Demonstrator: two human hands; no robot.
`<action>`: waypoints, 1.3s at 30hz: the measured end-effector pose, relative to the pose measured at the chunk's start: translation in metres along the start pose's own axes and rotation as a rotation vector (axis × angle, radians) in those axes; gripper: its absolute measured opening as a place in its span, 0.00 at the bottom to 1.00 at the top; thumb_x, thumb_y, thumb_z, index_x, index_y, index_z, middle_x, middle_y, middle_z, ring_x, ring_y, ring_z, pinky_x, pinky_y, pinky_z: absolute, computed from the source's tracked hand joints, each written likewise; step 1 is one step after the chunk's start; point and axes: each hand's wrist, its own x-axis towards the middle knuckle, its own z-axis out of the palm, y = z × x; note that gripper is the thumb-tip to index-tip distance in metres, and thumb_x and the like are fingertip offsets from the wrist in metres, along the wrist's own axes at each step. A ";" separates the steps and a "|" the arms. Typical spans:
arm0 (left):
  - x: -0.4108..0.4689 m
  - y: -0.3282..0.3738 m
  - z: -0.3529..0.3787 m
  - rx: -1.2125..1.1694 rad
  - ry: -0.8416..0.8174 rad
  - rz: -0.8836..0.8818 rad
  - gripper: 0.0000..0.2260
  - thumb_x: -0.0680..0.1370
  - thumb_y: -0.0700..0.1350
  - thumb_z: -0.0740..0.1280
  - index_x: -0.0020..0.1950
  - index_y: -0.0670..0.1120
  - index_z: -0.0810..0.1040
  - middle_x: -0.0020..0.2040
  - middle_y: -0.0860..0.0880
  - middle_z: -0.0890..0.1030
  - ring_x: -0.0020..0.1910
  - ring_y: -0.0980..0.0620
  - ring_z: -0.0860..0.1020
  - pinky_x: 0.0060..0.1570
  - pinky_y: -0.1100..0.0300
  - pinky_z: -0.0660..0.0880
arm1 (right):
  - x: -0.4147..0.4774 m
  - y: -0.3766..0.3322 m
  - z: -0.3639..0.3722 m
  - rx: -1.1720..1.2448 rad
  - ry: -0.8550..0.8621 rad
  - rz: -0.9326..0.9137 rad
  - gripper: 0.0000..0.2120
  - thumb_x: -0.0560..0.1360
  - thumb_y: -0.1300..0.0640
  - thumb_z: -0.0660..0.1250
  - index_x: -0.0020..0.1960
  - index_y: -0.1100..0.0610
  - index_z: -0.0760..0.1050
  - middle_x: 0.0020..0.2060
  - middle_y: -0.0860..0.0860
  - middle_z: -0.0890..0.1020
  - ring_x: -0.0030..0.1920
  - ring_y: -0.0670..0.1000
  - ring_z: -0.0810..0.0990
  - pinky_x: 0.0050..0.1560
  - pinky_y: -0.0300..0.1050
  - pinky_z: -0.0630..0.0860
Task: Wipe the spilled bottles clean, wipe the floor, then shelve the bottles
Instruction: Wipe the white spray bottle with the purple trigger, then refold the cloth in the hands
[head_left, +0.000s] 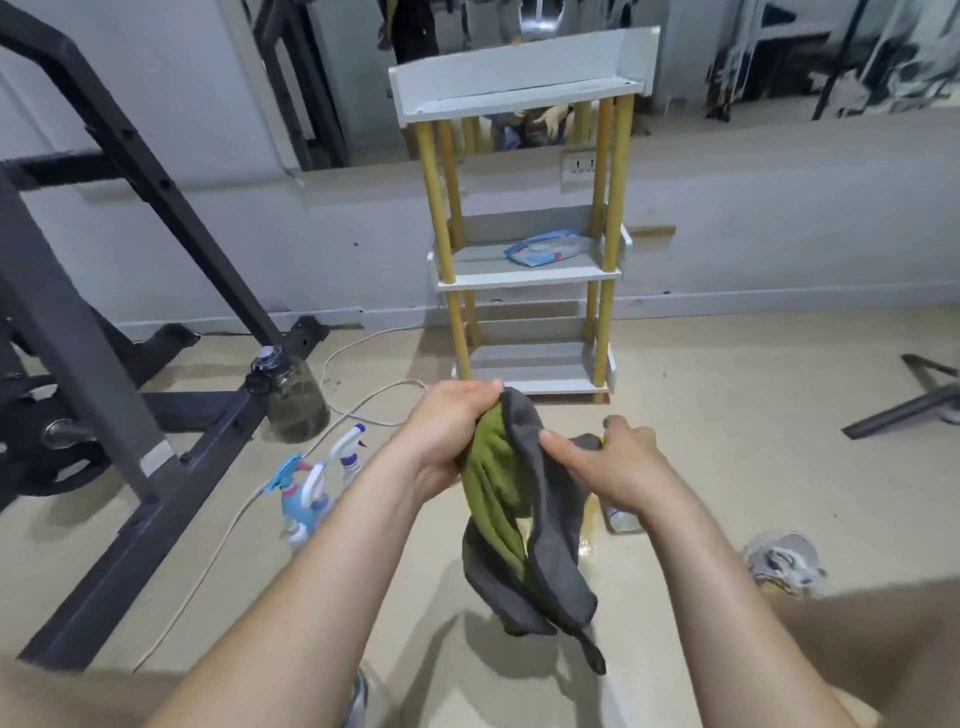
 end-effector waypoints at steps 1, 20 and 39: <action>0.001 -0.002 0.003 0.076 -0.032 0.005 0.12 0.82 0.43 0.62 0.52 0.35 0.79 0.43 0.37 0.80 0.37 0.46 0.79 0.41 0.56 0.78 | 0.001 0.007 -0.001 0.016 0.047 -0.014 0.43 0.70 0.29 0.65 0.74 0.56 0.63 0.68 0.58 0.69 0.66 0.59 0.73 0.62 0.52 0.74; 0.039 -0.085 -0.071 1.260 -0.740 0.077 0.13 0.73 0.54 0.73 0.37 0.48 0.74 0.30 0.53 0.73 0.29 0.57 0.69 0.32 0.62 0.66 | 0.020 0.073 0.049 0.539 -0.574 0.056 0.15 0.70 0.51 0.71 0.43 0.64 0.83 0.36 0.59 0.85 0.31 0.51 0.83 0.34 0.41 0.79; 0.222 -0.301 -0.126 0.948 -0.208 -0.121 0.13 0.73 0.38 0.61 0.52 0.51 0.81 0.50 0.50 0.78 0.52 0.49 0.80 0.54 0.54 0.76 | 0.108 0.132 0.136 1.217 -0.032 0.573 0.12 0.80 0.65 0.59 0.58 0.62 0.79 0.53 0.62 0.84 0.44 0.57 0.85 0.45 0.51 0.82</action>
